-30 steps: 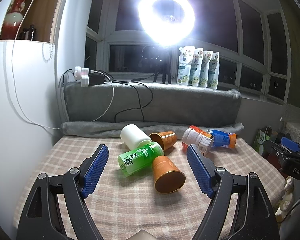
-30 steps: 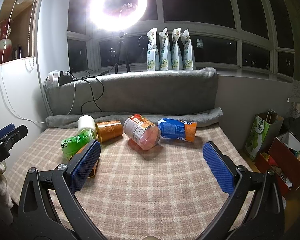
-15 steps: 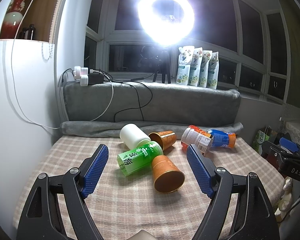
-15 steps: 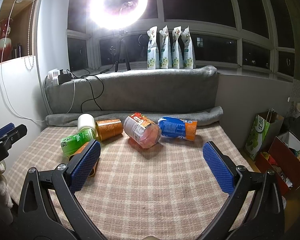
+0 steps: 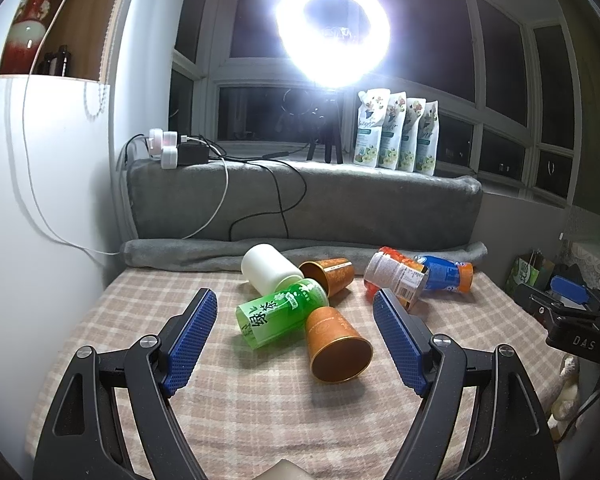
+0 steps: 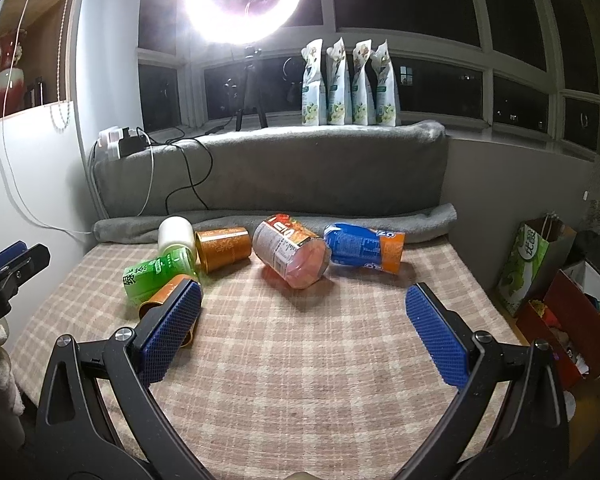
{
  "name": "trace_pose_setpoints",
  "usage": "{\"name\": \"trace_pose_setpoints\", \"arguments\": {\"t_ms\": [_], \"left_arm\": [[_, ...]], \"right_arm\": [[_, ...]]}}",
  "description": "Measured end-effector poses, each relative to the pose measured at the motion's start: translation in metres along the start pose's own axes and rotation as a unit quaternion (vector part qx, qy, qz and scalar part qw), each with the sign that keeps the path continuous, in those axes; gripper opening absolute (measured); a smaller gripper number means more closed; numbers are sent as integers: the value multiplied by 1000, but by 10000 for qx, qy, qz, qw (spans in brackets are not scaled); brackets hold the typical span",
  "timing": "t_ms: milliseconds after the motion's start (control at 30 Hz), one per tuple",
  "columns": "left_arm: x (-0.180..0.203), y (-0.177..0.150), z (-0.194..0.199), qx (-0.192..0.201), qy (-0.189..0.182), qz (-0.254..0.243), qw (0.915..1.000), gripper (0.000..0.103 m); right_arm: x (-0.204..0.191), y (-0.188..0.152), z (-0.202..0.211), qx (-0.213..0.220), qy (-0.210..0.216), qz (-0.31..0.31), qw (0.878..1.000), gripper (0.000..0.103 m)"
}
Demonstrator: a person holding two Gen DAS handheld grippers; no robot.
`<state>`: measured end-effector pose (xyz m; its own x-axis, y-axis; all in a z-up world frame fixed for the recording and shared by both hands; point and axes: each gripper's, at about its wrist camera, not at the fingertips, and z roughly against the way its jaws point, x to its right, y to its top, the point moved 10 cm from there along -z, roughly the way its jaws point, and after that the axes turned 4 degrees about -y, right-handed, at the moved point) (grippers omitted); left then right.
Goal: Flip cup upright
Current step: 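Move the right tool to the white cup and close its fingers around it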
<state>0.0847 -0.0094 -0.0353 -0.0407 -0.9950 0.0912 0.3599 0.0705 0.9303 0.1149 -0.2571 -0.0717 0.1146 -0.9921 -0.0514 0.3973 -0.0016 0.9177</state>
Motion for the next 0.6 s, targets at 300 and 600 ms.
{"name": "trace_pose_setpoints", "arguments": {"t_ms": [300,600], "left_arm": [[-18,-15,-4,-205,69,62,9997,81],[-44,-30,-7,-413,231,176,9987,81]], "right_arm": [[-20,6,-27,-350,377,140,9986,103],[-74,23,-76,-687,959,594,9912,103]]}}
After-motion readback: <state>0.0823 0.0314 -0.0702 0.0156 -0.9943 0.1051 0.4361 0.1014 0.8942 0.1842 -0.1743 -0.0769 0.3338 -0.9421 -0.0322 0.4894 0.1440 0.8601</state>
